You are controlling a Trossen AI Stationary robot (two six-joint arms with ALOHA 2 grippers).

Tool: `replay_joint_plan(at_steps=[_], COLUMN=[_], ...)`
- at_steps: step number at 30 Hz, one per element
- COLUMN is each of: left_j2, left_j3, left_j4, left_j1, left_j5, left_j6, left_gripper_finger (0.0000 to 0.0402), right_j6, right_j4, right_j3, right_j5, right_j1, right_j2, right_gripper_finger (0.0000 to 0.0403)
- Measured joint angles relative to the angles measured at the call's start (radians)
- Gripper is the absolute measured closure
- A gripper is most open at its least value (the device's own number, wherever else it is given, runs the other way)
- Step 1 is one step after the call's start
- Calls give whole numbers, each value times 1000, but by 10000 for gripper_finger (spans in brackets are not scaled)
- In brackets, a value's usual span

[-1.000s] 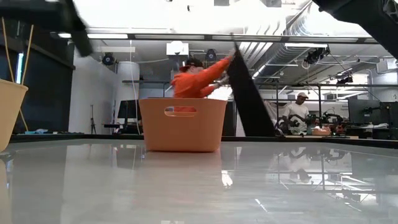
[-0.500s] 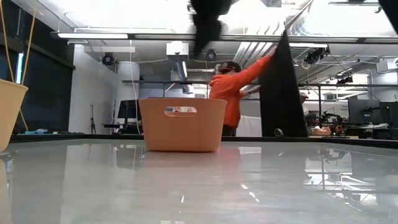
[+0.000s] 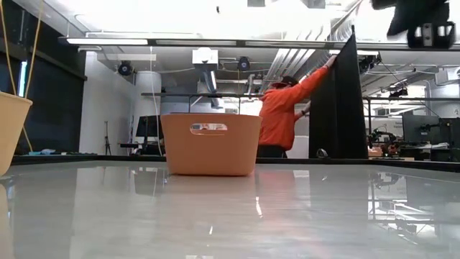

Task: Sort spices by type
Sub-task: Return to Home Position

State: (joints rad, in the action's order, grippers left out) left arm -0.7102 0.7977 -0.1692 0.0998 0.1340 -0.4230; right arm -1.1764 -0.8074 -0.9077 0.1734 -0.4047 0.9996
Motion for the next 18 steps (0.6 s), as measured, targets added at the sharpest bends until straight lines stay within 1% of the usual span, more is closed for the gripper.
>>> replay_joint_plan(at_steps=[2,5,6,8,9,11,15,18], left_j2=[-1,-5,-4,3,8,18,56,88], left_j3=[-94,-266,-326,-431,-478,-572,-705,-772], left_j4=[-114,-278,-347,-521,-596,-704,-841,-871], left_j1=[-43,-86,-96,-104,-104,-99,-89,-86], left_j5=[-43,-144,-169,-180,-180,-181,-200,-202], left_j6=[9,6,2,-27,-48,-80,-138,-189], left_gripper_finger=[254,309,332,378,389,390,399,400], right_j6=[-78,-100,-96,-65,-46,-2,80,97], right_j4=[128,253,277,282,281,288,286,281], right_j3=[83,160,169,169,162,145,107,93], right_j5=[112,249,272,290,290,289,286,261], right_j1=[-54,-94,-95,-85,-77,-59,-21,6], right_j2=[-105,-180,-185,-183,-177,-158,-136,-140], right_gripper_finger=[401,402,402,402,402,402,402,402])
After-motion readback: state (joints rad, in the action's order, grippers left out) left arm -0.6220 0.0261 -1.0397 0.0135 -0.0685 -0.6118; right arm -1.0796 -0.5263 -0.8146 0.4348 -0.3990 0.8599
